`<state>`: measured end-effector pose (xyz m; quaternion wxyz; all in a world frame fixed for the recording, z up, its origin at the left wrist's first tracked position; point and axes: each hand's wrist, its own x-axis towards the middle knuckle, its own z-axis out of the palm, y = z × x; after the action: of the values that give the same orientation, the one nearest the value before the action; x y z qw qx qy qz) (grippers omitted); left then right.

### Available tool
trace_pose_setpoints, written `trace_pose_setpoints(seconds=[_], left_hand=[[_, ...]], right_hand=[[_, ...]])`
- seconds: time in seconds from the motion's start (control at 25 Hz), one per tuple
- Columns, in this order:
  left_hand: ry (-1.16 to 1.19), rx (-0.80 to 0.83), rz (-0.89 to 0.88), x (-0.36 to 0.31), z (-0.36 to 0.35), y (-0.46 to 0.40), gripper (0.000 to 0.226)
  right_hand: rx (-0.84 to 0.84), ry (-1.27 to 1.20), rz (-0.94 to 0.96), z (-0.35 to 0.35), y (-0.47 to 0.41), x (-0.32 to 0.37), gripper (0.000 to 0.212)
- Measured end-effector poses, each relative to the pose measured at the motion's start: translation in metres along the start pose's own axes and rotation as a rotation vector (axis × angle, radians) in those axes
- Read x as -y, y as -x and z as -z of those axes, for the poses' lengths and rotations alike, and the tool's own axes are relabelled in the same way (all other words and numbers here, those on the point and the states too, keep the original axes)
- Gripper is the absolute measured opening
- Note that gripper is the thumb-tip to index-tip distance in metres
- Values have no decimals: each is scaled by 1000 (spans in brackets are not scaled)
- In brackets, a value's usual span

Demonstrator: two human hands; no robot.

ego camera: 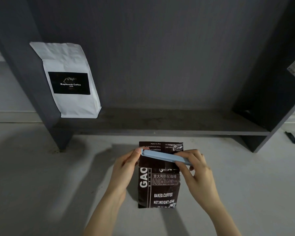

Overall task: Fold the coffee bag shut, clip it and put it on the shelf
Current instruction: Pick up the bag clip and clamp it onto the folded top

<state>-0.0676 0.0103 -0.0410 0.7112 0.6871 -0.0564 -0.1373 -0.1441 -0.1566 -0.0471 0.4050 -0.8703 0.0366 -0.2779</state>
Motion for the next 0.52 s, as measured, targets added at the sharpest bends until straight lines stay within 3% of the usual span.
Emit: trace_pose_setpoints(seconds=[0.32,0.52], left_hand=[[47,-53,14,-4,-6,-1,25],[13,-47,-19,-4,-4,-3,27]], right_hand=[[-37,-176,-35,1,5,15,16],[28,-164,-75,10,0,17,21]])
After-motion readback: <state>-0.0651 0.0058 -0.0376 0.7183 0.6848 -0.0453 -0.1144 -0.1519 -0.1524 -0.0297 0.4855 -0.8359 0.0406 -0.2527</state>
